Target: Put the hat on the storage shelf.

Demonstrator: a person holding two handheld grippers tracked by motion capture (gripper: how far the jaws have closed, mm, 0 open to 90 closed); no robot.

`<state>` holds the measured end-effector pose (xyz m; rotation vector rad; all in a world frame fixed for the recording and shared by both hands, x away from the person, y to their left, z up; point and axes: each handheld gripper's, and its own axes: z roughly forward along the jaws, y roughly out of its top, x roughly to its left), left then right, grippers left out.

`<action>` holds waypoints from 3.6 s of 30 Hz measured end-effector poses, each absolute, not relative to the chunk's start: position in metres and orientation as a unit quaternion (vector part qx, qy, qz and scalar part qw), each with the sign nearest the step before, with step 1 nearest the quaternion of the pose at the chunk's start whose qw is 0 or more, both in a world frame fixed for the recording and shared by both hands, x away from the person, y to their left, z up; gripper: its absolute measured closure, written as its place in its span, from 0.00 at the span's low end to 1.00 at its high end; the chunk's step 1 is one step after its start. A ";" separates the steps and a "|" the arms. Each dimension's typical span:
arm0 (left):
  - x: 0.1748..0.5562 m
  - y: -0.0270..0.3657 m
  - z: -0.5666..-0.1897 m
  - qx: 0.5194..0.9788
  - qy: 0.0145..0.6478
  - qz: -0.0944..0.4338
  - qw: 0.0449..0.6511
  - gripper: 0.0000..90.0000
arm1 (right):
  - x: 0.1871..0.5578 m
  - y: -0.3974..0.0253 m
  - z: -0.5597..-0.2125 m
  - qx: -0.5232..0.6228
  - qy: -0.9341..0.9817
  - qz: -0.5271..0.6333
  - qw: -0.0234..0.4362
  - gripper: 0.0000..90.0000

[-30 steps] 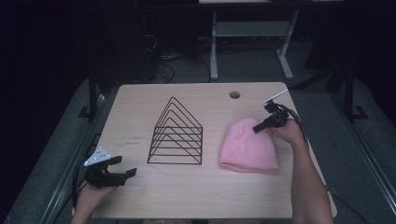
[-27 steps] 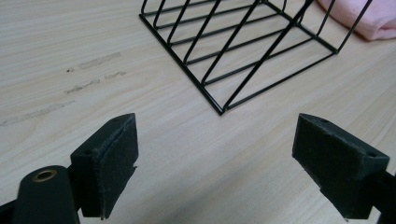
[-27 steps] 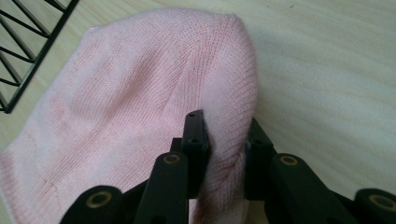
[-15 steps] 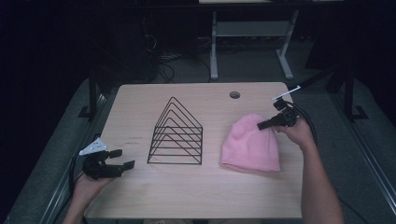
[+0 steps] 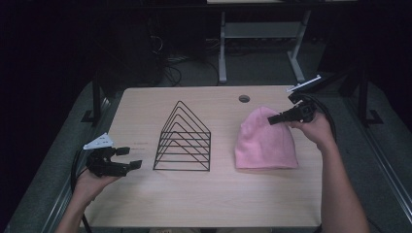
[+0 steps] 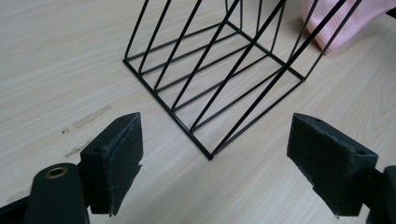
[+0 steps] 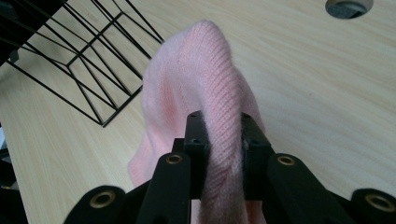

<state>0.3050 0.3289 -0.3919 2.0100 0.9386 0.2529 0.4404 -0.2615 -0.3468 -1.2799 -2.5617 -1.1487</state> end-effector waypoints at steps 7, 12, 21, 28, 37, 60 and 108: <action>0.308 0.324 -0.378 0.817 0.359 0.102 0.440 0.20 | 0.434 -0.256 -0.322 -0.398 -0.834 -0.382 0.002 0.85; 0.311 0.321 -0.368 0.819 0.350 0.101 0.443 0.20 | 0.430 -0.252 -0.304 -0.388 -0.832 -0.398 -0.005 0.85; 0.316 0.318 -0.350 0.822 0.335 0.110 0.447 0.20 | 0.428 -0.244 -0.273 -0.375 -0.831 -0.410 -0.026 0.86; 0.322 0.312 -0.340 0.828 0.322 0.103 0.447 0.20 | 0.427 -0.232 -0.250 -0.352 -0.835 -0.423 -0.034 0.86; 0.329 0.305 -0.323 0.834 0.306 0.106 0.446 0.20 | 0.423 -0.215 -0.216 -0.317 -0.843 -0.434 -0.039 0.86; 0.346 0.281 -0.293 0.846 0.271 0.094 0.449 0.20 | 0.414 -0.152 -0.142 -0.228 -0.865 -0.443 -0.056 0.86; 0.355 0.274 -0.288 0.848 0.241 -0.002 0.473 0.89 | 0.414 -0.015 -0.122 -0.094 -0.878 -0.469 -0.014 0.85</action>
